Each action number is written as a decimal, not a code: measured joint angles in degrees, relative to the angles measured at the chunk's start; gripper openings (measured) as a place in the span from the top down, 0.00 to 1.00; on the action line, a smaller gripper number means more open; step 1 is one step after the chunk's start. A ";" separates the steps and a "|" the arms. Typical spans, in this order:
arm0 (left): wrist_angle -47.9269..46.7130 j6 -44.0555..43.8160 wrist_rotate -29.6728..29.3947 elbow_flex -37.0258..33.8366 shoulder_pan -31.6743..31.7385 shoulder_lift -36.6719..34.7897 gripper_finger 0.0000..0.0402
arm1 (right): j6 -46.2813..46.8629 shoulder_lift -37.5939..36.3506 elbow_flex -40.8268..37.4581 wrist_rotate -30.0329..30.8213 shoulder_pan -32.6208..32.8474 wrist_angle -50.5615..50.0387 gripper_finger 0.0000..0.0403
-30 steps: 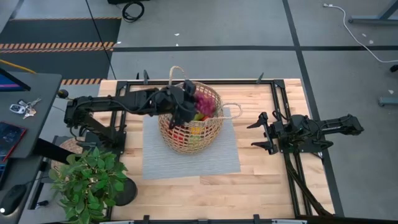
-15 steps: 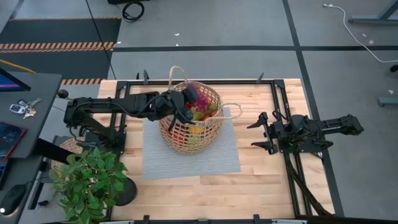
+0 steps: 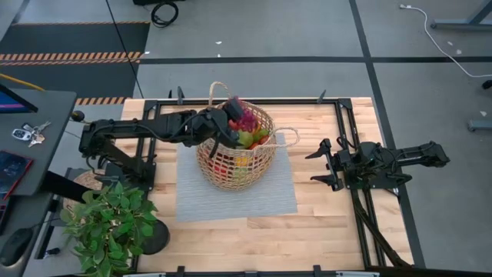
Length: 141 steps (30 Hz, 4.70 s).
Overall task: Build produce basket
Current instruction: Put the red grapes into the brown basket, then return to Home Position
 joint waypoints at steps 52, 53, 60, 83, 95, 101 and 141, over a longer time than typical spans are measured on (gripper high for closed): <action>-21.98 -106.30 43.28 0.07 12.90 14.47 0.57 | 0.01 -0.01 0.01 0.02 0.00 0.08 0.13; -21.95 -106.30 43.28 0.07 12.87 14.50 0.54 | 0.01 -0.01 0.01 0.00 0.00 0.08 0.13; -22.99 -106.01 43.12 2.88 13.18 14.60 0.32 | 0.01 -0.02 0.01 0.00 0.00 0.09 0.13; -32.72 -98.78 29.04 17.03 11.66 10.86 0.47 | 0.01 0.00 0.01 0.00 0.00 0.12 0.13; -32.25 -100.21 24.70 16.96 8.13 -0.95 0.61 | 0.00 -0.01 0.01 0.00 -0.02 0.51 0.13; -31.82 -100.12 22.93 16.90 3.55 -3.79 0.66 | -0.01 0.00 0.01 0.00 -0.01 0.52 0.13; 21.74 -106.66 12.40 -58.57 -10.14 -58.07 0.82 | 0.01 0.44 0.01 0.00 -0.01 2.22 0.13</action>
